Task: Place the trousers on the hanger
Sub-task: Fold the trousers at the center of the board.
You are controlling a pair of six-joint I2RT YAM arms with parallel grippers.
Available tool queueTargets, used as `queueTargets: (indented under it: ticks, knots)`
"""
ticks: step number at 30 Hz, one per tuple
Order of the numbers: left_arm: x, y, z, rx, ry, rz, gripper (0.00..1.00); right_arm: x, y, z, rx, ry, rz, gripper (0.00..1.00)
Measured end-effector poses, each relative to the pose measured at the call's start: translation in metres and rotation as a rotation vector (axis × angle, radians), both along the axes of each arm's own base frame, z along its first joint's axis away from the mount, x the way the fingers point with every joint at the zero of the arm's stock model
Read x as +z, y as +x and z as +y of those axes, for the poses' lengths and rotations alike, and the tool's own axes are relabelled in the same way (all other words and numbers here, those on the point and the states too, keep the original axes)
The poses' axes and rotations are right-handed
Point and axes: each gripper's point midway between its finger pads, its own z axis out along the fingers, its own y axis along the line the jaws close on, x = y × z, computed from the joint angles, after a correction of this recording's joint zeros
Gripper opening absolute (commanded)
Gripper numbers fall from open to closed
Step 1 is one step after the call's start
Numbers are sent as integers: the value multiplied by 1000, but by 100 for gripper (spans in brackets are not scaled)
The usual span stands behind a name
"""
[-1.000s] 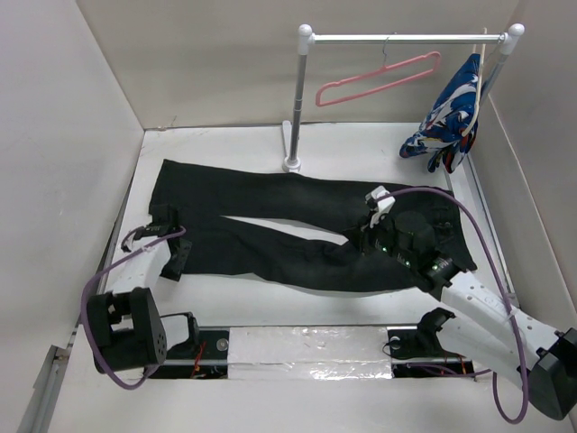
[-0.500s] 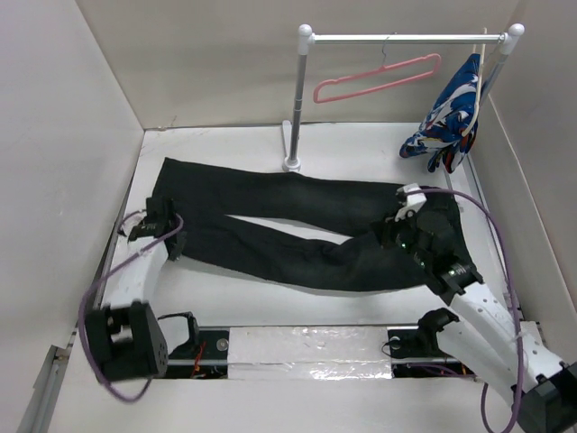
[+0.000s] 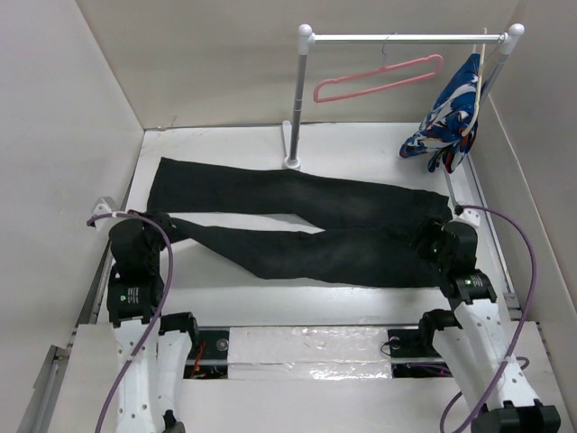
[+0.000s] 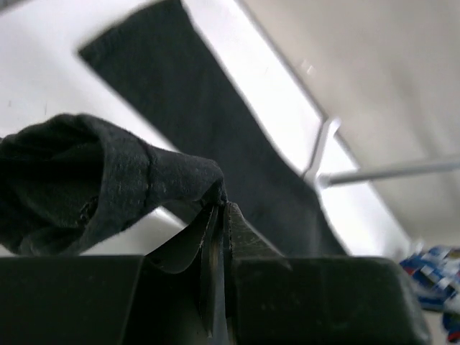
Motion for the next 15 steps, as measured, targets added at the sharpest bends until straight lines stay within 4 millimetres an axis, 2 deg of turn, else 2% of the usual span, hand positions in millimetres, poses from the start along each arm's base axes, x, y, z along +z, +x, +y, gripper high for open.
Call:
queueTargets:
  ticks: [2, 3, 5, 10, 13, 15]
  knots:
    - [-23, -3, -6, -40, 1, 47, 0, -13, -4, -16, -86, 11, 44, 78]
    - [-32, -5, -9, -56, 2, 67, 0, -18, -5, -24, -130, 11, 62, 78]
    - [-40, -9, -17, -97, 10, 86, 0, -28, -6, -42, -216, 0, 108, 82]
    - [-30, -14, -42, -221, 38, 38, 0, -65, -6, -85, -387, -26, 296, 86]
    - [-21, -17, -50, -269, 60, 15, 0, -89, 2, -104, -417, -12, 417, 87]
    - [-13, -20, -55, -295, 77, -5, 0, -100, 9, -109, -402, 7, 472, 81]
